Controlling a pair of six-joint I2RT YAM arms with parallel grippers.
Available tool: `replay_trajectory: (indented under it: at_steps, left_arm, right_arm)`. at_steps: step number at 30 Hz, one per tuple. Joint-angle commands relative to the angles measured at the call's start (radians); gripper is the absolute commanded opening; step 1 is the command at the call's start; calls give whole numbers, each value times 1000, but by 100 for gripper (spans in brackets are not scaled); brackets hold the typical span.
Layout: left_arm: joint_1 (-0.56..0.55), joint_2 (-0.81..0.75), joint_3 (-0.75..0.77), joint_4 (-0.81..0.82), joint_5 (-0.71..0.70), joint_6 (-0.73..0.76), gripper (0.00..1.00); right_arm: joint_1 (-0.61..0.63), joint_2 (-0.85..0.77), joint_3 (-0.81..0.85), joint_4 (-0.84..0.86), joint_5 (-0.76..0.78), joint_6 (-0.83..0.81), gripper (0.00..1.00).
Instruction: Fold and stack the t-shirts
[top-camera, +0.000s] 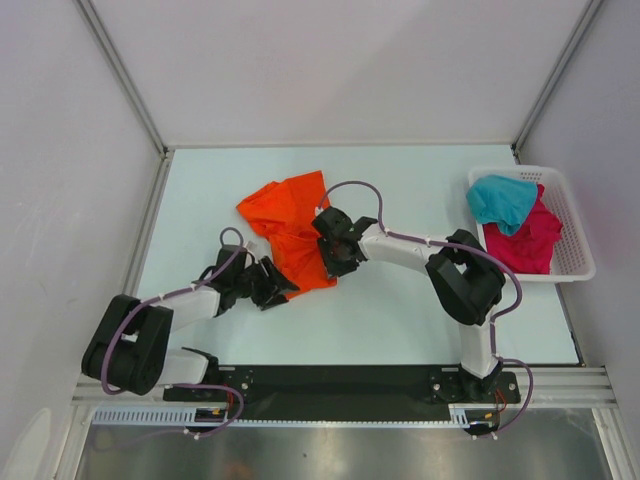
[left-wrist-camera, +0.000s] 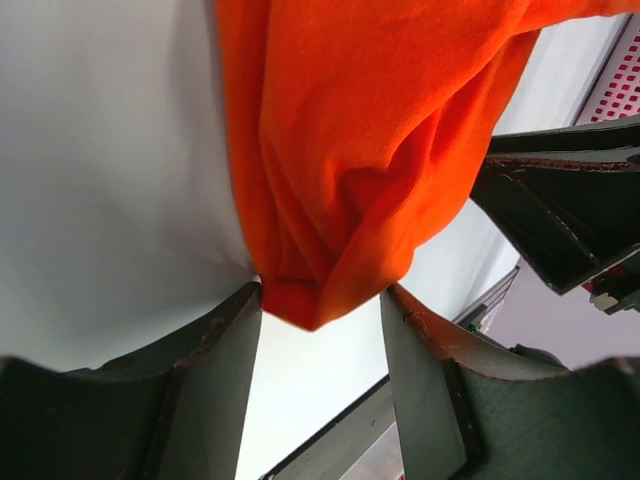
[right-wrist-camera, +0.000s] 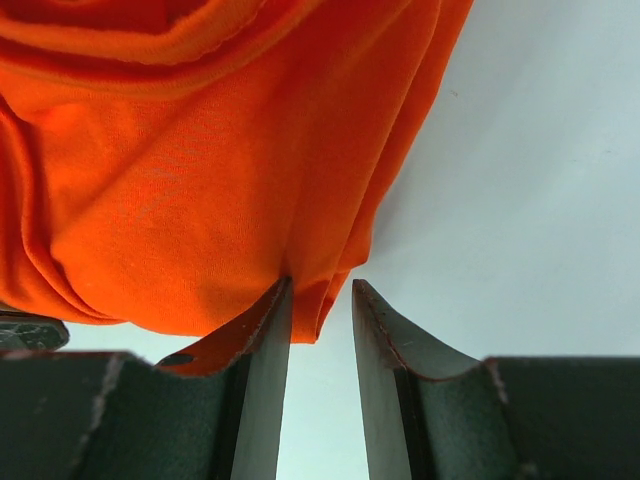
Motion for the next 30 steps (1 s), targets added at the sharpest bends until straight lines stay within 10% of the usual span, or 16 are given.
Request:
replay_trajectory:
  at_steps: [1, 9, 11, 13, 30]
  left_arm:
    - [-29, 45, 35, 46, -43, -7, 57]
    - [-62, 87, 67, 67, -82, -11, 51]
    - [-62, 91, 68, 72, -79, -11, 24]
    - [-62, 88, 70, 73, -79, -11, 0]
    - [-47, -78, 141, -177, -158, 83, 0]
  right_arm:
    - [5, -17, -7, 36, -10, 23, 36]
    - [9, -10, -10, 42, -21, 35, 36]
    - [12, -10, -14, 50, -33, 38, 34]
    - [14, -10, -27, 59, -41, 43, 8]
    - [-2, -109, -195, 159, 8, 81, 0]
